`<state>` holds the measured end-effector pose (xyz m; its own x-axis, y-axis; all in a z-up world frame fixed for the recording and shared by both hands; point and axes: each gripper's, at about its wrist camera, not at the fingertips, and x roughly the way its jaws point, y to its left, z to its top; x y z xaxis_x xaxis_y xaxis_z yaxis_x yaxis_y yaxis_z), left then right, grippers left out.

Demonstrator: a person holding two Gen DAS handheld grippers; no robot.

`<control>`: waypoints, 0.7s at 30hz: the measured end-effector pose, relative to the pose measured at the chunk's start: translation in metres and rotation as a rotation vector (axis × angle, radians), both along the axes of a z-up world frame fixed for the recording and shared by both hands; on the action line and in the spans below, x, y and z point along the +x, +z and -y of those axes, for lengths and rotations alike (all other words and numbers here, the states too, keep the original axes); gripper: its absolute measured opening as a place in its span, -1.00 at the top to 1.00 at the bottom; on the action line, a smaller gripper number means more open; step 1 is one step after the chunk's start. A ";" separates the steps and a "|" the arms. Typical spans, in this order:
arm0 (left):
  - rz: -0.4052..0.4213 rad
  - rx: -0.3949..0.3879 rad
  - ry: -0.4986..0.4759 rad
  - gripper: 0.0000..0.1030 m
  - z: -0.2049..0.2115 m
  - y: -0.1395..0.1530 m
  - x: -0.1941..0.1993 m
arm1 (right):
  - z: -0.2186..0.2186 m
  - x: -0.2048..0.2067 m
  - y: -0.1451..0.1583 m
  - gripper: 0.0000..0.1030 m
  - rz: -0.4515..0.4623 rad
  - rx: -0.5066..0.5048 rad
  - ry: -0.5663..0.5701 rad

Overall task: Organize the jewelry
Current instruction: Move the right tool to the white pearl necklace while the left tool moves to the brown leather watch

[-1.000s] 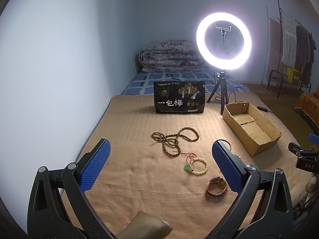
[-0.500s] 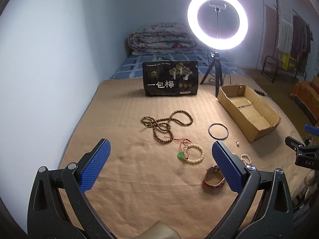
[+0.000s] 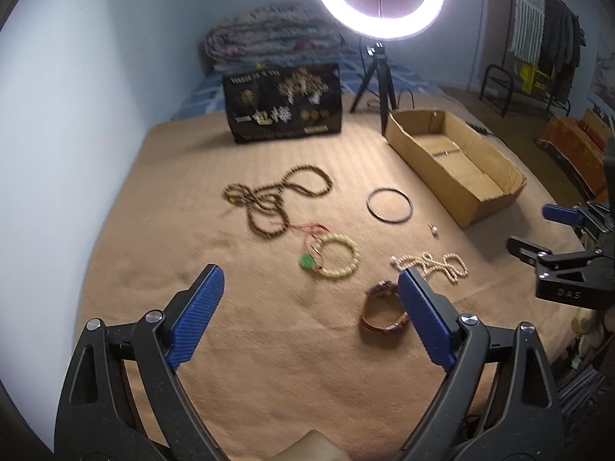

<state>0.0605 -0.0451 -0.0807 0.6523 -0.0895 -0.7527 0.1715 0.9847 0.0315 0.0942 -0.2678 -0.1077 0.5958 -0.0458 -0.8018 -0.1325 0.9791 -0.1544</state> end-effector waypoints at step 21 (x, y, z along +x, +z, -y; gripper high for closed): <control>-0.358 -0.109 -0.049 0.07 0.017 -0.081 0.044 | -0.032 0.040 -0.067 -0.15 -0.237 0.083 0.281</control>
<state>0.1044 -0.0621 -0.1618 0.3427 -0.2060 -0.9166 0.1994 0.9694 -0.1433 0.1345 -0.2354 -0.1748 0.3735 0.1645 -0.9129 -0.4207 0.9072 -0.0086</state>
